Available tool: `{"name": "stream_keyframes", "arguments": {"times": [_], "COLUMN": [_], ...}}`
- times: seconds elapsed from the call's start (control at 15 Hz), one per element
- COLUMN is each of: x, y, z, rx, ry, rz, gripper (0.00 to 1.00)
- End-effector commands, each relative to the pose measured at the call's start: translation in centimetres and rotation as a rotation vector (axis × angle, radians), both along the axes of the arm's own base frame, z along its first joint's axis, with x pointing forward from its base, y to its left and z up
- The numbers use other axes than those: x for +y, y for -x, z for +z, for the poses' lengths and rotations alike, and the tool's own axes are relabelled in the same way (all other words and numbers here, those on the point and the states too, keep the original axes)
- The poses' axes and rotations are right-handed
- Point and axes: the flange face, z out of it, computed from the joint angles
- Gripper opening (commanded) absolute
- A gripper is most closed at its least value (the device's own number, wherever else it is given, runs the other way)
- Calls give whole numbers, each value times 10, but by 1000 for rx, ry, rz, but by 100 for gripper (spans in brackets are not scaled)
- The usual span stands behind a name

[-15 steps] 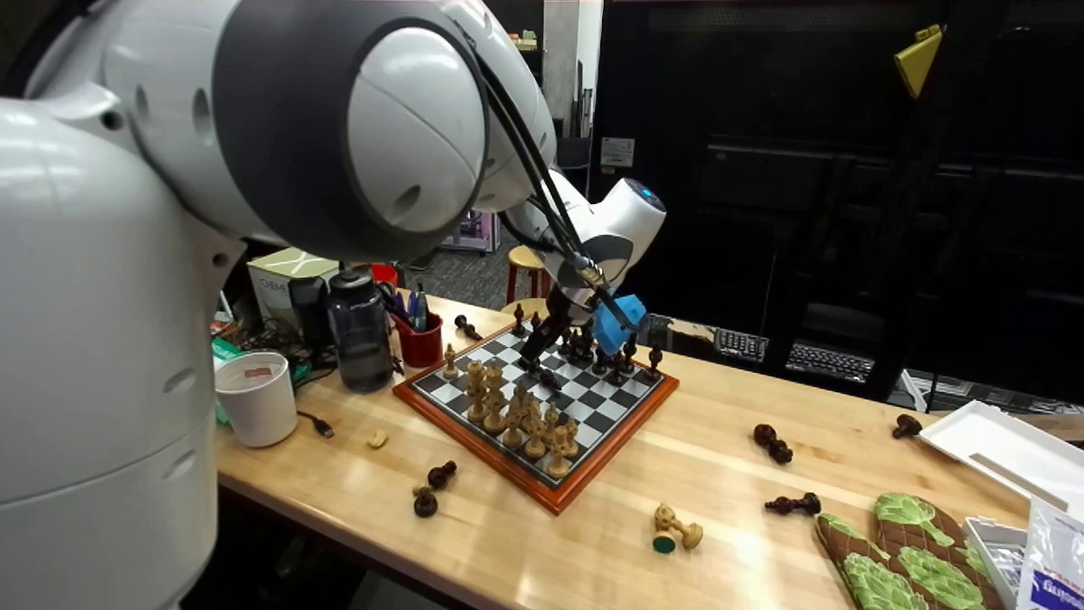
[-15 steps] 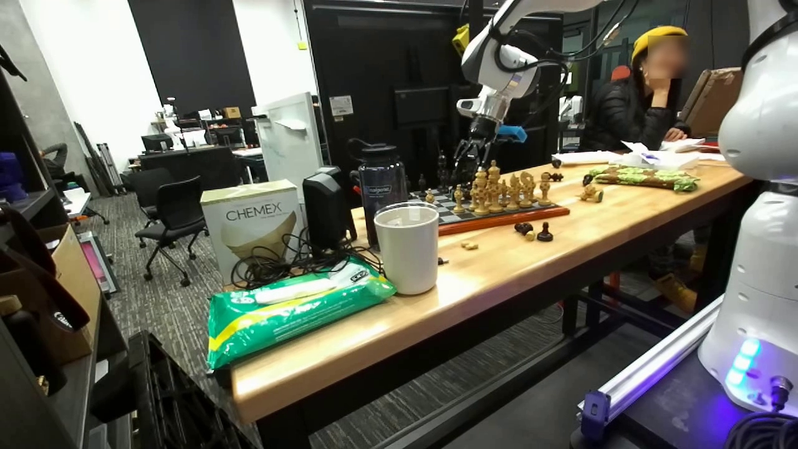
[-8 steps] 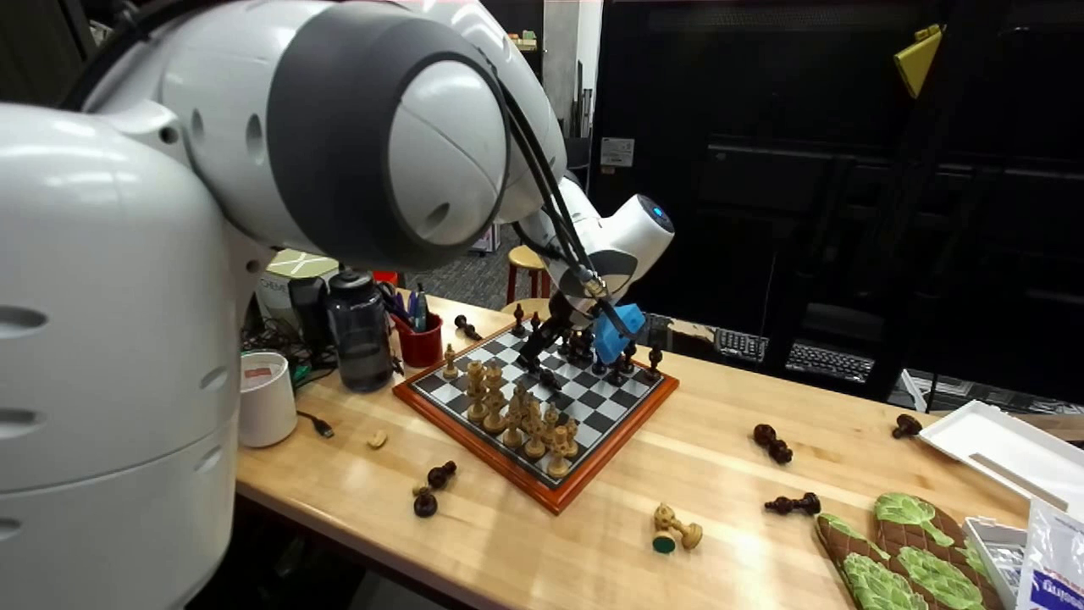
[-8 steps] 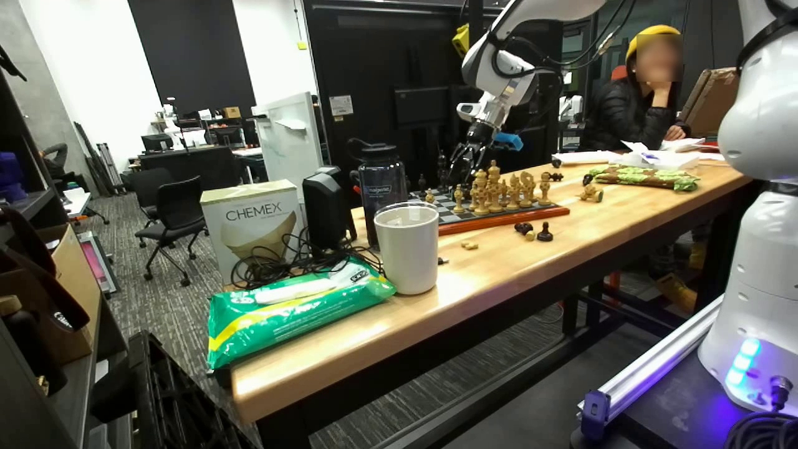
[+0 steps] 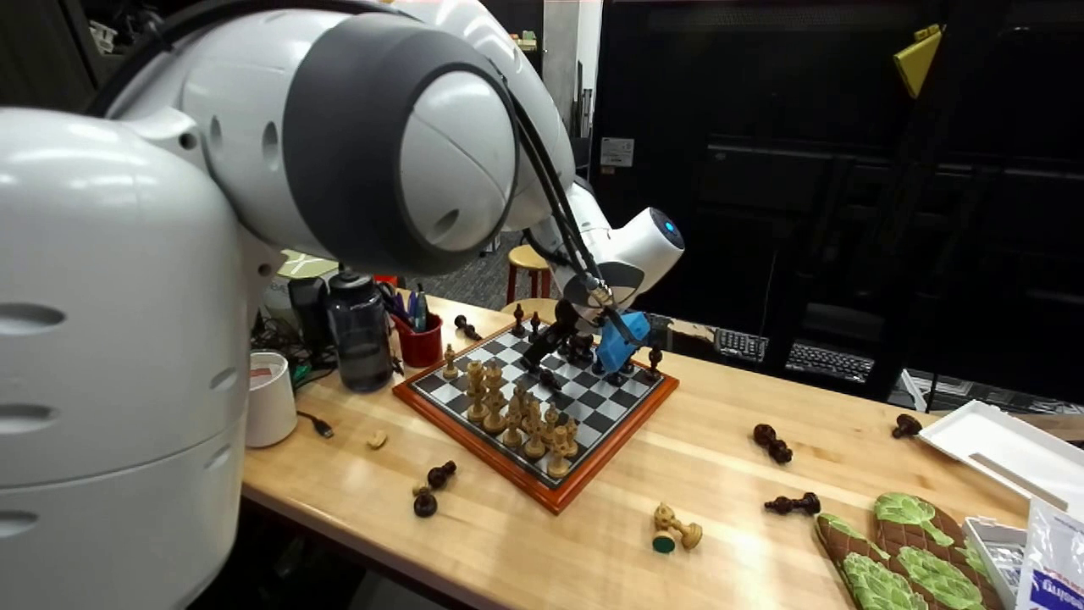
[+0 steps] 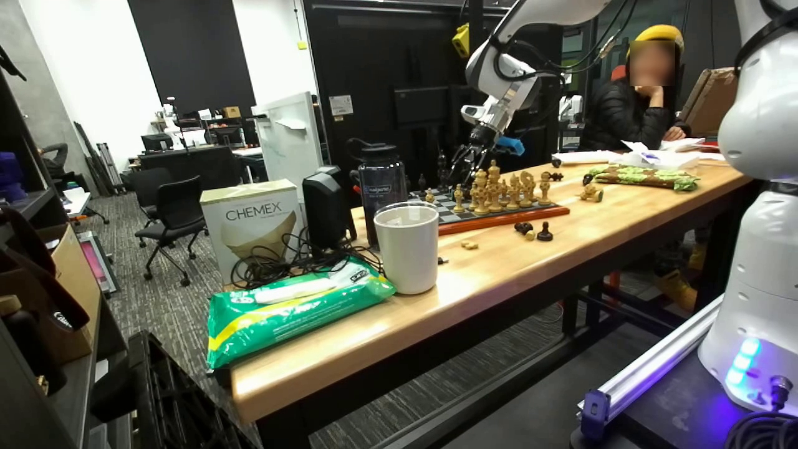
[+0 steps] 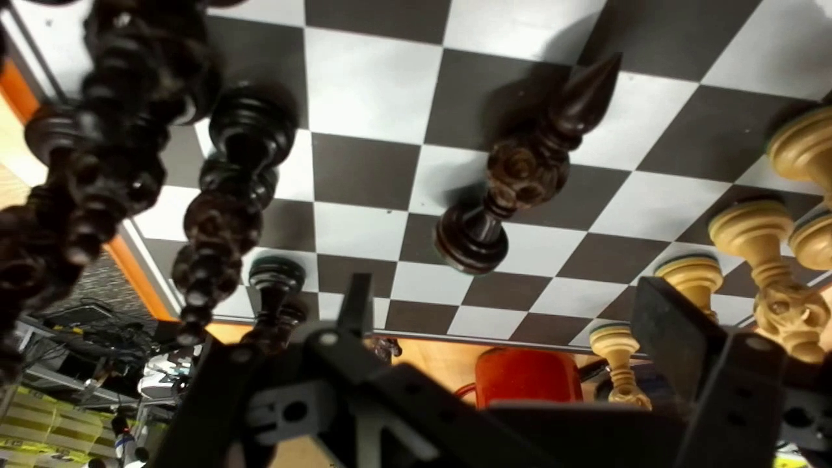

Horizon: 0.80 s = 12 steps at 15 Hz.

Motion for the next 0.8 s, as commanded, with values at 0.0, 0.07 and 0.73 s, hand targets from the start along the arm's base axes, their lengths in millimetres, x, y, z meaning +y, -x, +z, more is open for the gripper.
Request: {"name": "stream_keyframes", "arguments": {"times": [0.0,0.07,0.73], "x": [-4,-5,-8], "y": [0,0,-2], "z": [-3,-5,-23], "rx": [-23,-17,8], "ry": [-14,-15,-30], "rz": [10,10,15], "gripper": [100,100,100]}}
